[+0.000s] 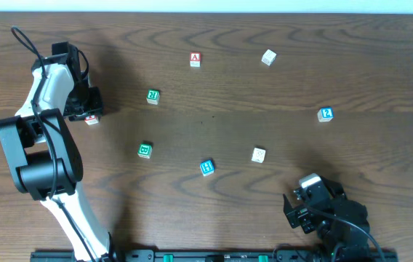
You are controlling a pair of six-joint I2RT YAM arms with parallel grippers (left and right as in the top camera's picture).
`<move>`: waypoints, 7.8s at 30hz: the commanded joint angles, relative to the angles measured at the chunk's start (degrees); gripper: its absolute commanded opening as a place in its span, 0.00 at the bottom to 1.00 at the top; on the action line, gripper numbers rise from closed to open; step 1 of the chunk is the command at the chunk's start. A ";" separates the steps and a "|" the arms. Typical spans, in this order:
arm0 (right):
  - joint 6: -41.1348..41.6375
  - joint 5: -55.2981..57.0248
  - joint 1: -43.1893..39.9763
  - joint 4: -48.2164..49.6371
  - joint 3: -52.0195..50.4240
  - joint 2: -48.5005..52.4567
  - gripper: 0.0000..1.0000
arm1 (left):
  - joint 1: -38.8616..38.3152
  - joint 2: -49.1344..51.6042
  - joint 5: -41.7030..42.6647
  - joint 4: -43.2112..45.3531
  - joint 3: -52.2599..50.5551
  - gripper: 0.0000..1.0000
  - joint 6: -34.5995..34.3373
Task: Spell out Ai2
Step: 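Lower the left gripper and grasp the red 'I' block, then carry the red 'I' block right toward the red 'A' block, then set the 'I' block down beside the 'A' block and release, then grasp the red 'A' block with the left gripper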
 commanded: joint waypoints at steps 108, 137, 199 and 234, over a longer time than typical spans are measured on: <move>-0.48 -0.46 -0.46 -0.24 -0.66 -0.37 0.99 | -45.66 10.34 0.48 -2.21 16.81 0.06 -20.98; -0.48 -0.46 -0.46 -0.24 -0.66 -0.37 0.99 | -45.24 10.34 2.29 -3.37 16.81 0.11 -24.17; -0.48 -0.46 -0.46 -0.24 -0.66 -0.37 0.99 | -35.06 22.73 -6.69 21.31 31.32 0.71 -12.09; -0.48 -0.46 -0.46 -0.24 -0.66 -0.37 0.99 | -33.66 24.81 -8.20 18.08 35.50 0.18 -11.82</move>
